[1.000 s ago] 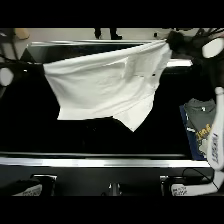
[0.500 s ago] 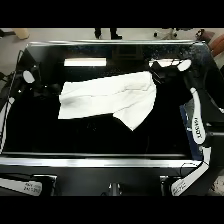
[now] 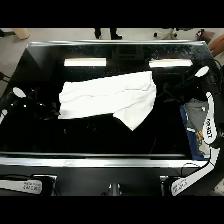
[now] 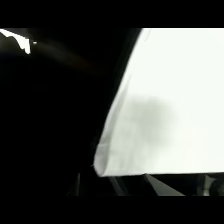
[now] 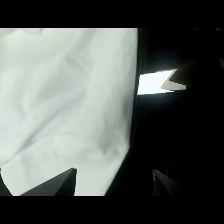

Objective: Fold the shirts.

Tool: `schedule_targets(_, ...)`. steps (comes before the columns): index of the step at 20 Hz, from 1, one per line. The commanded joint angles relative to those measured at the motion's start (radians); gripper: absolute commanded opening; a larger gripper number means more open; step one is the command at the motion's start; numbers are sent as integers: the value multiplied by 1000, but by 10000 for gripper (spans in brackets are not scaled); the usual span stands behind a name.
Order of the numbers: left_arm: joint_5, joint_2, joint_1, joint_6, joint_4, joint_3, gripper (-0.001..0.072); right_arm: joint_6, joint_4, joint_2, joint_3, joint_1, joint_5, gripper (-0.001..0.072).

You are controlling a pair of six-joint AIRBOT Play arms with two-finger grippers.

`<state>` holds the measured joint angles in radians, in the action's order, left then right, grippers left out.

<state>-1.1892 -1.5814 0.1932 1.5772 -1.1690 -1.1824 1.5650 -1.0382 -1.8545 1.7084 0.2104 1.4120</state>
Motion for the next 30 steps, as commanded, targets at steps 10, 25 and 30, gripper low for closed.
schedule_targets(10,143,-58,-35,-20,70,50,542,-28,-10,-14,-107,-10,28,511)
schedule_targets(25,113,66,-63,-87,70,28,25,-25,57,-55,-193,-116,-291,278)
schedule_targets(30,116,249,-63,-161,69,-81,22,-152,155,109,-130,-114,-306,16)
